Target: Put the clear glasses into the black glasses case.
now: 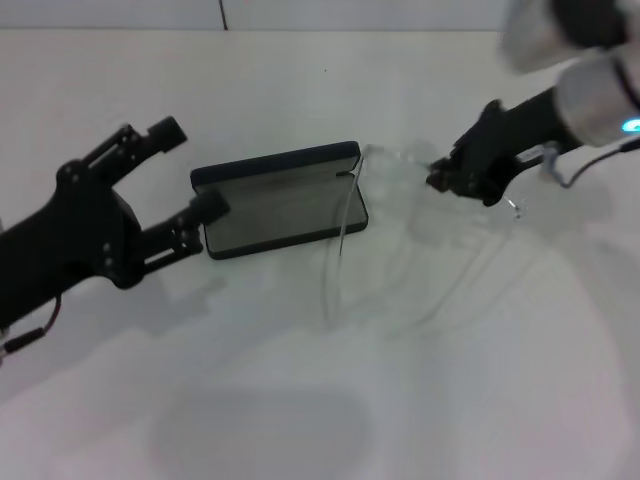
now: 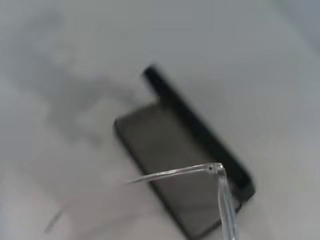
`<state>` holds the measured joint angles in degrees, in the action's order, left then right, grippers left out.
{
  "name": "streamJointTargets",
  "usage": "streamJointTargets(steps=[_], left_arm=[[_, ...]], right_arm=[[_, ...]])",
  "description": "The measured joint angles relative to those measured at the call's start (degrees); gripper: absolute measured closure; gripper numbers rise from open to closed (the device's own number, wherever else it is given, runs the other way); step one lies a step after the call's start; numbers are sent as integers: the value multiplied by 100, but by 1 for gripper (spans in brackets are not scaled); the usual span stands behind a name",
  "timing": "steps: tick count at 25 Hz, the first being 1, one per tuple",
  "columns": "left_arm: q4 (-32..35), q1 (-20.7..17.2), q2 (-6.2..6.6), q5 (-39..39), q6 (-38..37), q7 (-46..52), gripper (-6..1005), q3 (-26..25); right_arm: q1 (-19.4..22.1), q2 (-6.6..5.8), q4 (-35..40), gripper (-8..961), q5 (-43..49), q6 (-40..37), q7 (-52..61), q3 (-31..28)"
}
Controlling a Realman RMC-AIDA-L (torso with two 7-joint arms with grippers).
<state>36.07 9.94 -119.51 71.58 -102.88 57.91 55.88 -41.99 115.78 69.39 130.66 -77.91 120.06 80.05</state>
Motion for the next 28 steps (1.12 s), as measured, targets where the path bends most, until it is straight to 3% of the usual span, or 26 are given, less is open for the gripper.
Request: streamJointTargets(steps=[3,7,10,12,18,22,28], left_arm=[[288,76,-2,-76,-71,329,139,-16],[654,288,-23,-284,-76,789,144,110],[695,617,-27,-510,-76,1072,160,291],[678,827,-27,-606,-73,1156,170,353],[692,1463,-19,-733,-25,1170,201,408],[622,1716,-22,-701,97,1194,371,480],[595,1714,-31,-646,282,987,620,888]], right_arm=[[396,-9,-135,885,-930,-70,-505,-688],[614,-135,-1730,885,-2849,-754,-1819,-2150],[556,-267,-2771,885,-3383,-1187,-2348,-2693],[561,-290,-3175,885,-3490,-1246,-2523,-2813],[778,-93,-3285,885,-3510,-1326,-2847,-2807],[816,-69,-3306,885,-3556,-1376,-2839,-2854],[819,-55,-3522,885,-3828,-1444,-2821,-2874]])
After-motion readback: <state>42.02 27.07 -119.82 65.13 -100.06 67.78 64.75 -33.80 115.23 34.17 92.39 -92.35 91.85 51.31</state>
